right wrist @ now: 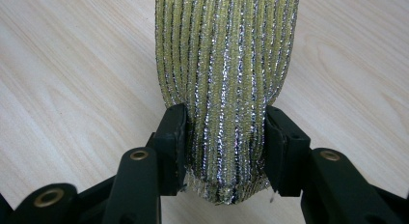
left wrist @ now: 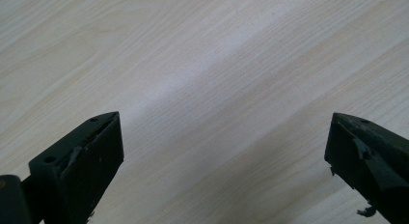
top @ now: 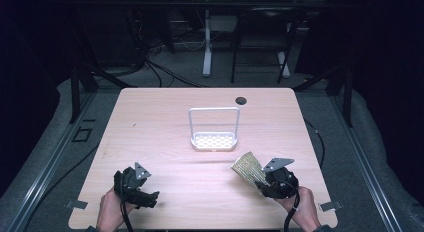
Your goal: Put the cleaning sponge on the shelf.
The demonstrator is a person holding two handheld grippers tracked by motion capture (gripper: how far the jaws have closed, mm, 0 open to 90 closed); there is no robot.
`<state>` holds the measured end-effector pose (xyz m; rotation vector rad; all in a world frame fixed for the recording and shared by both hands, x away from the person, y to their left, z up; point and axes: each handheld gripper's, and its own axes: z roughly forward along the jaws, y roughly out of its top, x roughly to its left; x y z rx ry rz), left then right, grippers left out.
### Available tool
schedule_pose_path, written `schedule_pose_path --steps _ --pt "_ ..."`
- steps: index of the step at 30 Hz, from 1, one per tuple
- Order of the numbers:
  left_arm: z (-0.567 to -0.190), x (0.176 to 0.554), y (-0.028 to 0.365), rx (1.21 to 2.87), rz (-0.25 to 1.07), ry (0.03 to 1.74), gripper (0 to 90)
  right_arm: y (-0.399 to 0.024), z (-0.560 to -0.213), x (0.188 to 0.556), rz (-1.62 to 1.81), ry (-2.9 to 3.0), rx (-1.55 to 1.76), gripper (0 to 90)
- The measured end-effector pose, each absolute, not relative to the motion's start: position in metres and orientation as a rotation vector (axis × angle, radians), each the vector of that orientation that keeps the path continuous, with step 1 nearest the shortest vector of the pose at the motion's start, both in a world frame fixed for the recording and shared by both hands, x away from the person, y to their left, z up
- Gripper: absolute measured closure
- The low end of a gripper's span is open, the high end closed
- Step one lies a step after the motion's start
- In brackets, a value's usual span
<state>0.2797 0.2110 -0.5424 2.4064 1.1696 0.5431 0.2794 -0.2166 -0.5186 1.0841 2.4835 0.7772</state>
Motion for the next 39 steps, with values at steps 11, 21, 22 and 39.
schedule_pose_path --steps 11,21,22,39 --pt "-0.543 0.281 0.212 2.392 0.536 1.176 0.0 -0.217 -0.513 0.282 0.8 2.461 1.087 55.9" --pt "-0.542 0.281 0.212 2.386 0.537 1.176 0.0 -0.207 -0.506 0.287 0.815 2.446 1.058 56.1" --pt "-0.542 0.281 0.212 2.386 0.541 1.178 0.0 -0.207 -0.506 0.287 0.815 2.446 1.058 56.1" --pt "-0.543 0.281 0.212 2.392 0.535 1.171 0.0 -0.19 -0.504 0.302 0.815 2.446 1.038 56.7"
